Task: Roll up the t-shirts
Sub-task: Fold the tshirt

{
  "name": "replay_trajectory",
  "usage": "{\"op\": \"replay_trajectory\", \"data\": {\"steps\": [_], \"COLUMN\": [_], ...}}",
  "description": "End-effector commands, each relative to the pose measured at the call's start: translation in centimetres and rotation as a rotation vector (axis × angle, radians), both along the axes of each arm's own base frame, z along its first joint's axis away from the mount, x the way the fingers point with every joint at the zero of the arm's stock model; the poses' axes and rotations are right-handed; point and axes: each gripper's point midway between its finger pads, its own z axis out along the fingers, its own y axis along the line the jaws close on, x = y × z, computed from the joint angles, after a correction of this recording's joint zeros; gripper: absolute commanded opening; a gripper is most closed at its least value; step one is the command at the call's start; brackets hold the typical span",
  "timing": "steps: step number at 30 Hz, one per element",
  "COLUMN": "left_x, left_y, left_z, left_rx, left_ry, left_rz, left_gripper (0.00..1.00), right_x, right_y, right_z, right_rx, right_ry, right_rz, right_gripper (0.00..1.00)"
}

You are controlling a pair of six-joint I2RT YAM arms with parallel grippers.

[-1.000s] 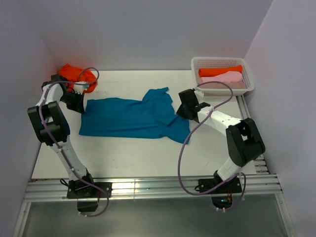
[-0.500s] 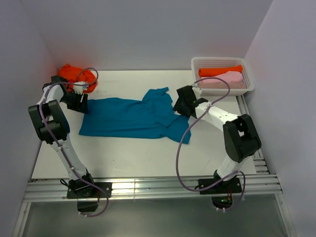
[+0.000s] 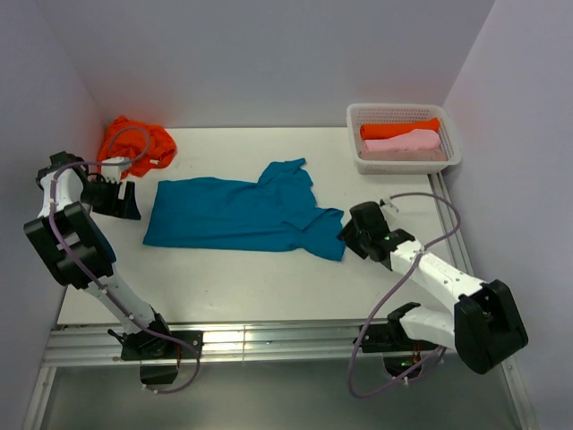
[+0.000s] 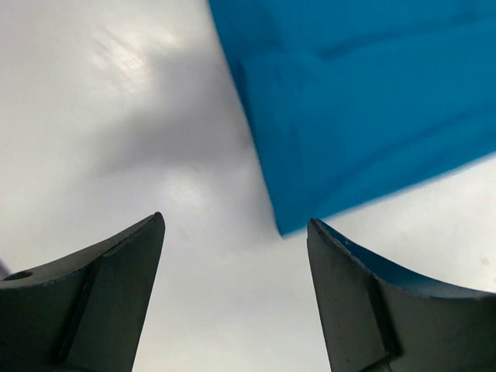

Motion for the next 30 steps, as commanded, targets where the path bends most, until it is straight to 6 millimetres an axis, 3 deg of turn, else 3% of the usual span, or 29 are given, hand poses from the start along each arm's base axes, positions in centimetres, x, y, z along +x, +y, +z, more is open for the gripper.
{"op": "replay_trajectory", "data": {"steps": [1,6,18,30], "left_x": [-3.2,-5.0,-5.9,-6.7], "left_y": [-2.4,-3.7,-4.6,-5.3], "left_z": [-0.4,-2.1,-4.6,-7.0], "left_rx": [-0.053,-0.110,-0.174,-0.164], "left_ry": [0.030,0.076,0.146,0.199], "left_rz": [-0.085,-0.082,-0.059,-0.052], "left_gripper": [0.80,0.80,0.80,0.80], "right_x": [-1.8,-3.3,-2.6,-1.7], "right_y": [-0.1,-0.2,1.8,0.9], "right_z": [-1.4,-3.4,-5.6,-3.9], "right_rx": [0.089,0.146,0.191,0.096], "right_ry": [0.012,0.019,0.048,0.037], "right_rz": [-0.062,-0.099,-0.084,-0.093], "right_gripper": [0.59,0.60,0.60,0.21]}}
